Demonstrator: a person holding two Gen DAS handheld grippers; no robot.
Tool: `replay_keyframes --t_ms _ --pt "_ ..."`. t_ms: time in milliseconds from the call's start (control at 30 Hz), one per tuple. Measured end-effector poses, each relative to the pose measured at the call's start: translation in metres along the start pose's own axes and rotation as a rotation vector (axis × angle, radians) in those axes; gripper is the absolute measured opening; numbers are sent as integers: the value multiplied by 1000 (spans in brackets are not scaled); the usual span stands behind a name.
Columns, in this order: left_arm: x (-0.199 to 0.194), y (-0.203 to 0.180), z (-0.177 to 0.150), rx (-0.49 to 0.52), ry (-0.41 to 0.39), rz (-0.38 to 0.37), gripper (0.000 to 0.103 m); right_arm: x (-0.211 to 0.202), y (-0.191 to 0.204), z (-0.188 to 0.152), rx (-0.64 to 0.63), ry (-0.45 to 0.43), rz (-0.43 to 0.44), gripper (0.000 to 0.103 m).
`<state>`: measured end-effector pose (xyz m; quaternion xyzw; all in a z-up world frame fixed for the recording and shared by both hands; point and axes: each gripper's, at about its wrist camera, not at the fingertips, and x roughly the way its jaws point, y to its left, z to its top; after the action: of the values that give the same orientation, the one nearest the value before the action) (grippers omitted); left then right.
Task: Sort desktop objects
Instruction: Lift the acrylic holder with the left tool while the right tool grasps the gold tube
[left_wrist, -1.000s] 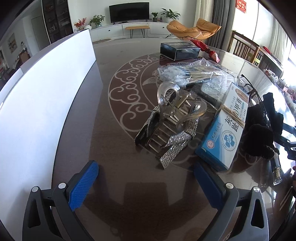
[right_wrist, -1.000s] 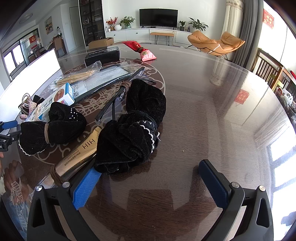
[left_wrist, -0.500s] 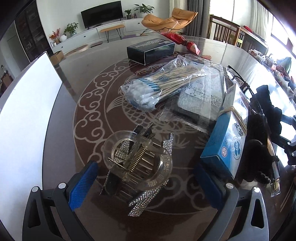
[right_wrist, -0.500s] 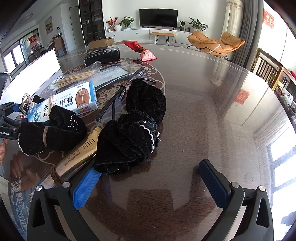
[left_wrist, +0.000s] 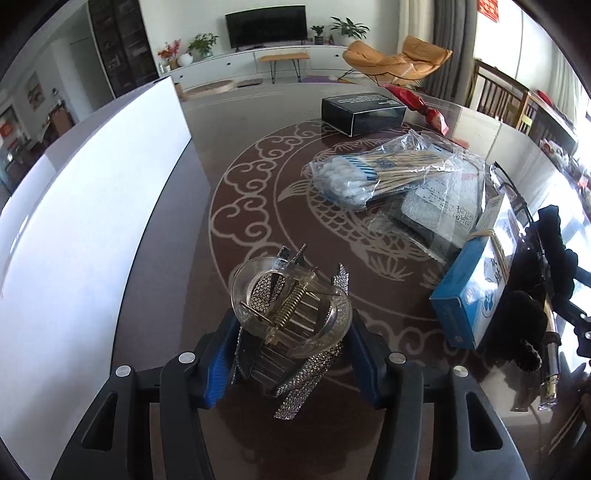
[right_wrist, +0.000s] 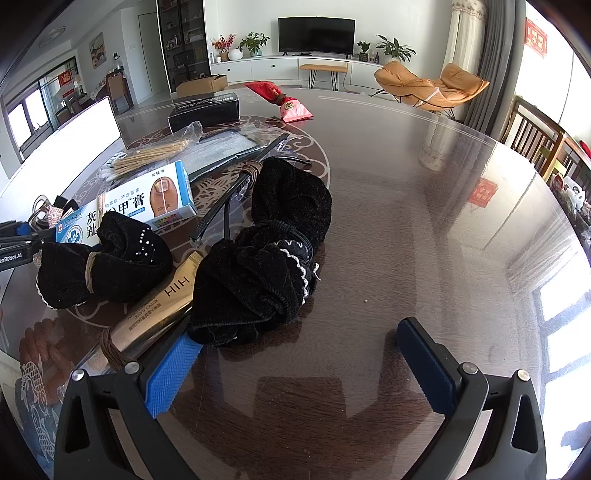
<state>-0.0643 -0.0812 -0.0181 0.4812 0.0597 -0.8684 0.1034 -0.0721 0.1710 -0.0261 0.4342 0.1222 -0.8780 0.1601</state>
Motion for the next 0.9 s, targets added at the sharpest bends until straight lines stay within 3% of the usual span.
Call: replay_keyframes --t_ms 233,400,567,667,900 --pt "-6 4 -22 -20 -45 -22 59 0 0 0 0 0 0 103" --pt "0 11 -21 -37 -65 -11 79 0 0 0 0 0 0 103" --pt "3 11 -20 -39 -80 -10 84 0 0 0 0 0 0 103" --pt "7 7 -19 -21 -62 -24 101 0 0 0 0 0 0 103" --pt "9 6 -17 -19 -56 -31 103 -1 -2 -1 -12 18 9 103"
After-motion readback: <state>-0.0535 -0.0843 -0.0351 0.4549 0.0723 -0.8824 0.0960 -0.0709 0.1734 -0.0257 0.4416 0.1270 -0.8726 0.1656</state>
